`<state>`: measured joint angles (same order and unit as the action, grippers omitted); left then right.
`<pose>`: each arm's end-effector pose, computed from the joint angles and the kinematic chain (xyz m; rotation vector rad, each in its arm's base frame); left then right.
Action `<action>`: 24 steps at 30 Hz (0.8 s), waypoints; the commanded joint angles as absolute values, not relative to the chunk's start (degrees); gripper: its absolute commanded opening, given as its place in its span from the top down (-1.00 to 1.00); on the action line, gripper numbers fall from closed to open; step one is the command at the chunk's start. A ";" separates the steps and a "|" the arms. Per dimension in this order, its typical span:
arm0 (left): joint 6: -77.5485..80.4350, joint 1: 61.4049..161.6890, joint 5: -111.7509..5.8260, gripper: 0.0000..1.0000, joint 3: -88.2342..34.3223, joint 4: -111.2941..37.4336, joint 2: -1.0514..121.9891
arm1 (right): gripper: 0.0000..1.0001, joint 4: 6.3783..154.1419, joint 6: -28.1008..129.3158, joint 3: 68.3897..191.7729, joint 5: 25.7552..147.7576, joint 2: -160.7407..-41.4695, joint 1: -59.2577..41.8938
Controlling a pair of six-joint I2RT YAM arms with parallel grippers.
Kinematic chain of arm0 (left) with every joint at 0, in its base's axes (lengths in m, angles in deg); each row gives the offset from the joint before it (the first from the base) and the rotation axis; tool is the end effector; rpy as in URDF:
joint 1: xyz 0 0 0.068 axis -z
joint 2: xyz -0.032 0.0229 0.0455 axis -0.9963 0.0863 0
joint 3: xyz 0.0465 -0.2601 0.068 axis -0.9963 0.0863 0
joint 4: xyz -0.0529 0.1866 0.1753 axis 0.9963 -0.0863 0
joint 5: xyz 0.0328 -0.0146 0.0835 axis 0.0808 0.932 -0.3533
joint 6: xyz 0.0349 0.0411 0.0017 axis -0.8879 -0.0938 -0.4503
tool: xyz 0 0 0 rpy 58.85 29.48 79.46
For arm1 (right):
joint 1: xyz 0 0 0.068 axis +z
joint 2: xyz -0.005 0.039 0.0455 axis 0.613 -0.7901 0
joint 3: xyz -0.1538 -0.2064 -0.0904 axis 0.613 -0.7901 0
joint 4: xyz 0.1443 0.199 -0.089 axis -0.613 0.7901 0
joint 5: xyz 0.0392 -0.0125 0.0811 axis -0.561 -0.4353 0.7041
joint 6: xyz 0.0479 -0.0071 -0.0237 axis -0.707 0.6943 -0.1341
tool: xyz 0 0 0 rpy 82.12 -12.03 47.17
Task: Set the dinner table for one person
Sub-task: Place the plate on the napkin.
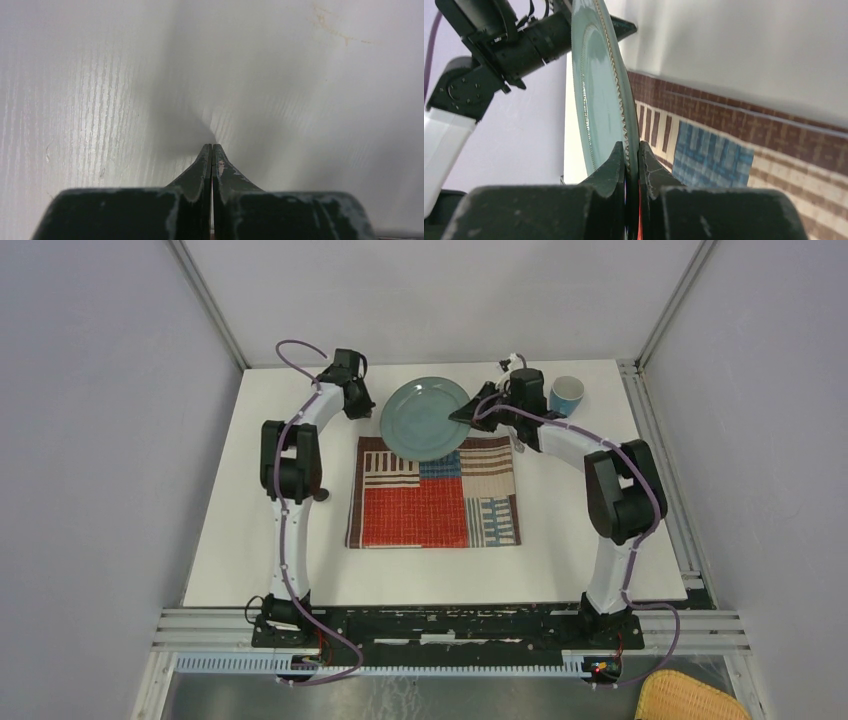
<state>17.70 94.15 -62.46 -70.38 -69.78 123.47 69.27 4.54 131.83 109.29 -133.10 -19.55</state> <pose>0.5250 -0.0834 0.1609 -0.4194 2.4864 -0.2372 0.4238 0.1586 0.2175 0.2924 2.1854 1.2774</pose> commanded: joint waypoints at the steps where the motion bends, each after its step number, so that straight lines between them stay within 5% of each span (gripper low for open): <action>1: 17.23 93.93 -63.44 0.95 -68.78 -68.18 118.16 | 1.00 64.30 6.05 128.30 112.59 -124.59 -19.32; 24: 17.19 92.74 -64.02 0.95 -63.64 -67.66 107.73 | 1.00 59.74 5.05 111.53 112.28 -117.37 -17.88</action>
